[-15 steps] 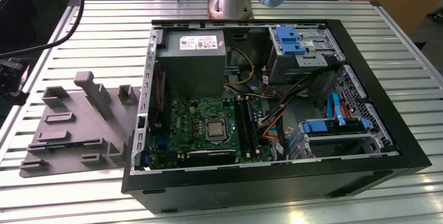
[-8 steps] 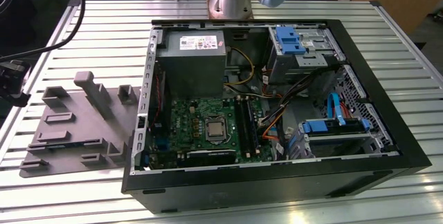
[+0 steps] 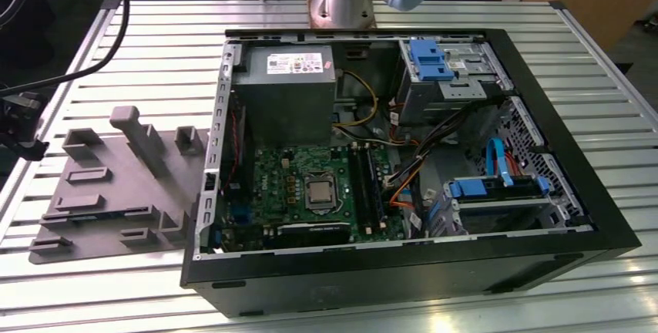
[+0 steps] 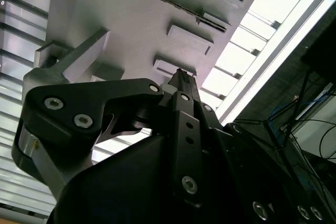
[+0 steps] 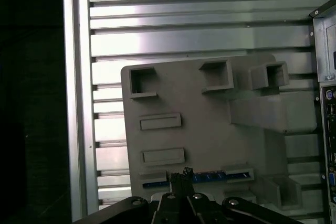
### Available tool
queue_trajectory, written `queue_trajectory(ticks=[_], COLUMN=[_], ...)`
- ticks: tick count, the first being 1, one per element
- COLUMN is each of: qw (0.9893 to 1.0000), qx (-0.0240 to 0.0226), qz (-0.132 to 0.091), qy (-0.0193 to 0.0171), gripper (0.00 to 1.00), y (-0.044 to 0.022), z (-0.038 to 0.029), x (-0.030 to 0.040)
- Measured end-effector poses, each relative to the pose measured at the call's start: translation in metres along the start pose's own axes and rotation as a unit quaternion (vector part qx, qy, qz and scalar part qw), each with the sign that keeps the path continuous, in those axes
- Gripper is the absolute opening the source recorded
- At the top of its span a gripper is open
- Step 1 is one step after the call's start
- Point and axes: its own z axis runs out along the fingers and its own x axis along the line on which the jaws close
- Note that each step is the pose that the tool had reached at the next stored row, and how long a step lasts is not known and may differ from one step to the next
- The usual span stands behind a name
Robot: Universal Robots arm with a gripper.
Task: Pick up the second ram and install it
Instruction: 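Reach for the second ram, then pick up the second ram and move it above second insertion slot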
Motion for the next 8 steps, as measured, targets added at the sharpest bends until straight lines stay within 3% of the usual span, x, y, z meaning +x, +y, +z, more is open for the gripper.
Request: queue_trajectory(ticks=[8], qw=[1.0], qx=[-0.0007], qz=[0.0], qy=[0.0001], gripper=[0.11], y=[-0.0001], z=[0.0004], x=[-0.0001])
